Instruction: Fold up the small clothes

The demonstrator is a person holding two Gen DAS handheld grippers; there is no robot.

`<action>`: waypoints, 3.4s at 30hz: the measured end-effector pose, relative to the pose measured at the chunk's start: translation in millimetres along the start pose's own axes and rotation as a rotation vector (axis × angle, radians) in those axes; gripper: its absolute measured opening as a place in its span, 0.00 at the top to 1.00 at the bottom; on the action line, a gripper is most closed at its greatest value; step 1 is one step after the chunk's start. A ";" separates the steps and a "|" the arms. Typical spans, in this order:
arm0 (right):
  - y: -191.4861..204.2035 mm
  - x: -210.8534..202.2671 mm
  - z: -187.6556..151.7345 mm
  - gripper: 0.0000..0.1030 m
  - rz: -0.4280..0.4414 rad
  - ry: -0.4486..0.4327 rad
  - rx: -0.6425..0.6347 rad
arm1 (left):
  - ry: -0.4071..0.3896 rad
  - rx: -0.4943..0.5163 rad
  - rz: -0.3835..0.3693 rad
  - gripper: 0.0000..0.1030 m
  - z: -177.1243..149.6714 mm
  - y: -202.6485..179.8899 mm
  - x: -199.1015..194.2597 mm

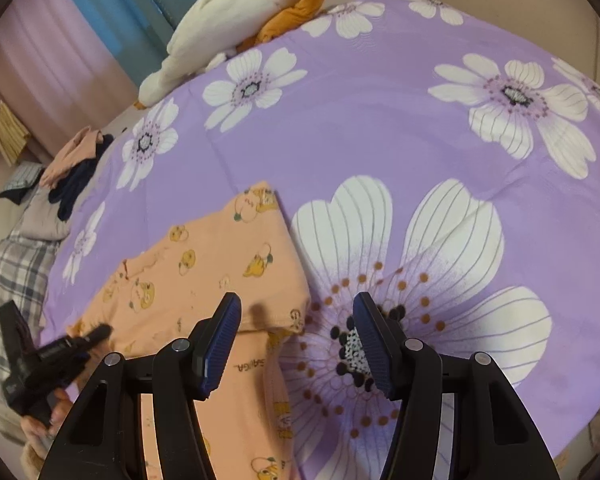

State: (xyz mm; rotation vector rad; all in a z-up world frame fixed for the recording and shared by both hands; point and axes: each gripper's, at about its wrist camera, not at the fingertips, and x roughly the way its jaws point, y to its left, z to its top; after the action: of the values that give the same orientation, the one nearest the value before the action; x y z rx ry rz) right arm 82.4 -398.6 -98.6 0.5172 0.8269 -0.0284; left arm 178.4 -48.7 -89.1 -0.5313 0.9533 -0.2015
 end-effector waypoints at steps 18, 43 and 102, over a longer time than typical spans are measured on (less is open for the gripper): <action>22.2 34.0 -12.0 0.43 0.091 0.128 -0.042 | -0.054 0.031 0.221 0.91 5.0 48.3 -18.4; 18.8 42.9 -17.0 0.92 0.057 0.154 -0.065 | 0.005 -0.001 0.261 0.90 1.6 61.3 -12.2; 28.5 19.6 -4.2 0.92 0.050 0.065 -0.119 | -0.125 -0.052 0.234 0.69 -36.2 64.1 -108.8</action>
State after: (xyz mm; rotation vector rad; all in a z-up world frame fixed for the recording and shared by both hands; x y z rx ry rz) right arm 99.2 -368.3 -102.6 0.4285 0.8736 0.0835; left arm 82.4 36.2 -60.5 -0.4701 0.8928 0.0667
